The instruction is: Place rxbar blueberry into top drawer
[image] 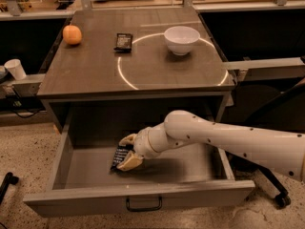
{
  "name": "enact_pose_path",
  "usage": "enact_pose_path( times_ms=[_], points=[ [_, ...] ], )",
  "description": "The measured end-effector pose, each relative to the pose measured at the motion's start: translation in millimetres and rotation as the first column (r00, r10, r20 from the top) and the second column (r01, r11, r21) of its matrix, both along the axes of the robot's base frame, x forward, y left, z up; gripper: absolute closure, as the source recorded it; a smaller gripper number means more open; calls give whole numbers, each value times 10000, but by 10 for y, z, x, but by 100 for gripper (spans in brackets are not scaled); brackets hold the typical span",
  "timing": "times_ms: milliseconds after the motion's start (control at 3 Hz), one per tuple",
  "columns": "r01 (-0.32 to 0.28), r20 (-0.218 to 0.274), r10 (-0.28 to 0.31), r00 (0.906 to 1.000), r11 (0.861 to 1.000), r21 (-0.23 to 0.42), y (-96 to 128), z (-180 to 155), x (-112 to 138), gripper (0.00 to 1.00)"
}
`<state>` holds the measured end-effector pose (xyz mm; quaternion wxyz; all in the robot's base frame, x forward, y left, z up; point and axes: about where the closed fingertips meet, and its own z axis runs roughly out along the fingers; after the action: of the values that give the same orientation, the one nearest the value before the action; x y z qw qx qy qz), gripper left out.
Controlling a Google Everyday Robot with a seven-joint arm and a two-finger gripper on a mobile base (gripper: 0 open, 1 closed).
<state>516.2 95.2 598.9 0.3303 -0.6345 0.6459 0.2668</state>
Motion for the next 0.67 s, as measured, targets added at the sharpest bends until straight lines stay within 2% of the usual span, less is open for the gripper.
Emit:
enact_pose_path(
  times_ms=[333, 667],
  points=[
    [0, 0, 0, 10000, 10000, 0, 0, 0, 0, 16],
    [-1, -1, 1, 10000, 10000, 0, 0, 0, 0, 0]
  ],
)
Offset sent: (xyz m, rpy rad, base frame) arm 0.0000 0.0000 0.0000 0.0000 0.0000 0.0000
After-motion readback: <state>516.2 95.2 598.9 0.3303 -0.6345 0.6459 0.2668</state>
